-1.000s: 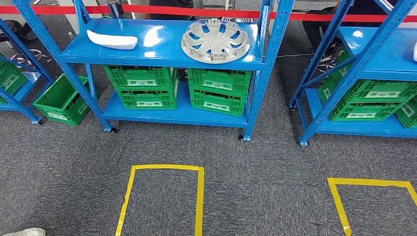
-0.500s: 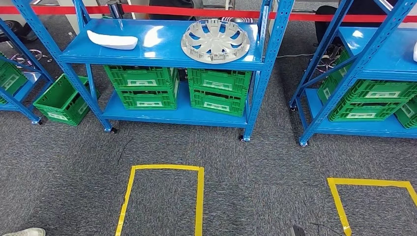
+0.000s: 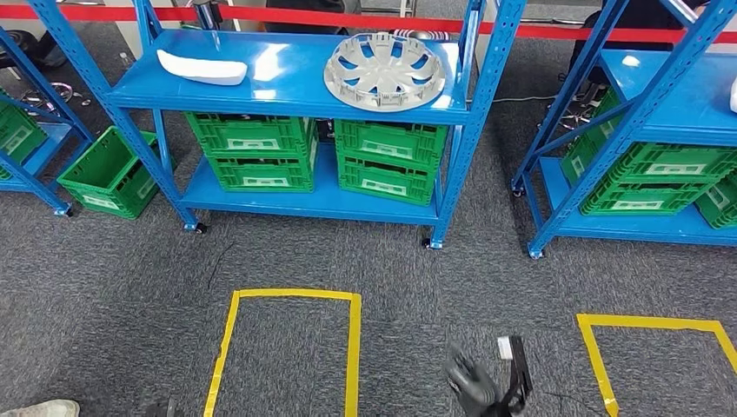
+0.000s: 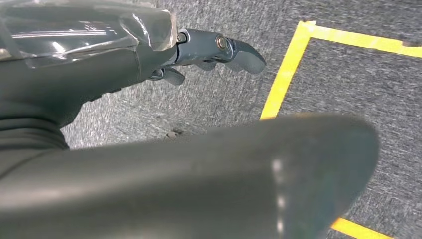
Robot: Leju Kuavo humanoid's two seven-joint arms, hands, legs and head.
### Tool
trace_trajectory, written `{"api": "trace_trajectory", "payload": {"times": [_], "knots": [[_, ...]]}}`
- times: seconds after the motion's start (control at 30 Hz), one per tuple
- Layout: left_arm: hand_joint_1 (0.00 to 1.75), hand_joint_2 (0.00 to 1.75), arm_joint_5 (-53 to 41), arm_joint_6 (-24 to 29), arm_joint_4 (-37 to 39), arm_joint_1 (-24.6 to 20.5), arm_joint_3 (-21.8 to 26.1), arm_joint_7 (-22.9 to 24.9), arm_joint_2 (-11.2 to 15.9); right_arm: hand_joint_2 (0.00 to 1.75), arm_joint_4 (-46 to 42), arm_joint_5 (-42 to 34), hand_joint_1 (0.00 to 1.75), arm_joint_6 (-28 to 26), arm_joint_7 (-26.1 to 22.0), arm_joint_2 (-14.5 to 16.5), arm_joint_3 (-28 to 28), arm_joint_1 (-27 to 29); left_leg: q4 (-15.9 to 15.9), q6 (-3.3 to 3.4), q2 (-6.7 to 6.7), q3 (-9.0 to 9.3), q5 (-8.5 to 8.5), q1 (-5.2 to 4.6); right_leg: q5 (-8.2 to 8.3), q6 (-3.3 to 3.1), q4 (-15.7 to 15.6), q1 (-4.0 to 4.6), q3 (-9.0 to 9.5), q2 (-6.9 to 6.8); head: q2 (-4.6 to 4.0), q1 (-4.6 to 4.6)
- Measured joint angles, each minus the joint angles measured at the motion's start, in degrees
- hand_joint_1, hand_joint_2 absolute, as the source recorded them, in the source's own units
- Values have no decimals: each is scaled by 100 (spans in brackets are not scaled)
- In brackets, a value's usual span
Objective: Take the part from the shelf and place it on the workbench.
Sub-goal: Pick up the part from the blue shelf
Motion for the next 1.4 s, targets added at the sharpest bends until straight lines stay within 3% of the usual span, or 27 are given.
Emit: {"api": "trace_trajectory", "payload": {"times": [0.07,0.1,0.13,0.2,0.23,0.3,0.37,0.43,0.53,0.57,0.6,0.63,0.7,0.77,0.87,0.93,1.0,1.07,1.1,1.13,1.17,1.23,1.3,1.4], "knots": [[0,0,-16,-7,0,-5,-51,-3,-3,0,-294,-155,0,122,-1,-12,188,11,4,2,4,-22,11,0,-245,8,751,-13,-364,-1,0,1],[0,0,-23,-12,0,-5,-79,-6,-7,0,-448,-236,0,177,-1,-25,285,19,9,-4,1,-26,14,4,-242,48,856,-26,-420,-3,0,2],[0,0,-29,-18,0,-5,-107,-9,-12,0,-606,-319,0,223,3,-43,381,23,20,-17,-3,-26,12,12,-136,109,690,-44,-347,-8,0,2],[0,0,-35,-37,0,-7,-161,-19,-26,0,-954,-494,0,308,31,-86,587,20,86,-78,-8,-39,-19,33,201,225,-129,-87,30,-35,0,4],[0,0,-37,-48,0,-11,-185,-25,-27,0,-1125,-582,0,340,56,-103,693,19,141,-124,-10,-60,-48,31,329,233,-483,-92,189,-38,0,5],[0,0,-41,-76,0,-20,-245,-44,-25,0,-1459,-759,0,400,122,-130,905,33,219,-212,-11,-118,-79,21,413,143,-742,-73,292,-32,0,2],[0,0,-43,-110,0,-24,-301,-61,-32,0,-1791,-947,0,458,192,-164,1109,57,242,-269,-12,-158,-73,40,441,34,-721,-58,262,-13,0,-4],[0,0,-48,-138,0,-29,-362,-77,-39,0,-2143,-1143,0,517,259,-198,1312,69,407,-327,-7,-232,-195,70,470,-35,-729,-74,247,-6,0,-6],[0,0,-55,-174,1,-44,-453,-100,-43,0,-2666,-1440,0,619,367,-249,1616,97,1414,-409,-2,-677,-741,84,495,-101,-732,-60,222,-7,0,-8],[0,0,-62,-187,2,-46,-486,-106,-46,0,-2835,-1544,0,656,403,-268,1715,114,1761,-416,-2,-839,-867,85,501,-111,-730,-45,208,-10,0,-8],[0,0,-73,-196,2,-46,-523,-111,-49,0,-2997,-1645,0,694,439,-289,1811,131,1936,-409,-2,-921,-890,86,504,-118,-729,-28,199,-11,0,-8],[0,0,-86,-201,2,-48,-563,-120,-52,0,-3158,-1747,0,739,472,-311,1908,144,1872,-385,-2,-884,-797,83,509,-124,-729,-10,195,-11,0,-8],[0,0,-111,-204,2,-65,-642,-143,-55,0,-3472,-1955,0,851,524,-363,2090,140,1124,-284,-4,-502,-411,56,515,-131,-732,25,206,-5,0,-8],[0,0,-136,-208,2,-93,-713,-171,-50,0,-3783,-2182,0,1007,562,-419,2260,108,445,-175,5,-162,-190,13,535,-116,-745,47,206,-4,0,-5],[0,0,-153,-211,-2,-112,-807,-214,-42,0,-4214,-2498,0,1276,628,-501,2514,63,243,-89,15,-100,-151,-43,575,-51,-779,45,190,-16,0,-13],[0,0,-150,-224,-13,-115,-859,-248,-44,0,-4525,-2712,0,1501,656,-566,2686,40,128,-55,27,-68,-66,-22,535,-24,-701,58,132,-28,0,-9],[0,0,-137,-243,-33,-116,-907,-293,-55,0,-4792,-2912,0,1734,673,-640,2842,-10,35,-27,40,-54,14,10,289,-44,-213,57,-110,-34,0,-2],[0,0,-112,-256,-56,-101,-946,-339,-56,0,-4994,-3096,0,1971,695,-697,2984,-44,29,-15,40,-86,37,8,-30,-43,569,39,-468,-35,0,-1],[0,0,-97,-262,-72,-83,-958,-363,-56,0,-5083,-3188,0,2090,705,-722,3048,-49,32,-20,39,-96,42,8,-107,-13,821,23,-579,-35,0,-1],[0,0,-79,-267,-91,-62,-966,-388,-56,0,-5174,-3278,0,2215,712,-745,3110,-58,37,-27,38,-102,46,10,-96,40,861,4,-583,-37,0,-1],[0,0,-63,-271,-116,-40,-974,-412,-54,0,-5270,-3363,0,2348,716,-767,3177,-75,50,-38,36,-105,44,15,6,106,642,-19,-461,-41,0,0],[0,0,-26,-271,-173,-10,-995,-460,-40,0,-5458,-3516,0,2627,723,-803,3307,-133,121,-90,31,-125,14,18,287,204,-178,-56,-28,-60,0,-1],[0,0,12,-233,-228,9,-1007,-501,-12,0,-5613,-3620,0,2891,728,-822,3411,-178,214,-170,28,-173,-32,4,424,151,-666,-55,223,-64,0,-6],[0,0,62,-123,-310,73,-1012,-526,20,0,-5781,-3647,0,3142,715,-840,3503,-207,256,-253,28,-214,-43,24,457,-1,-711,-36,226,-47,0,-8]]}}
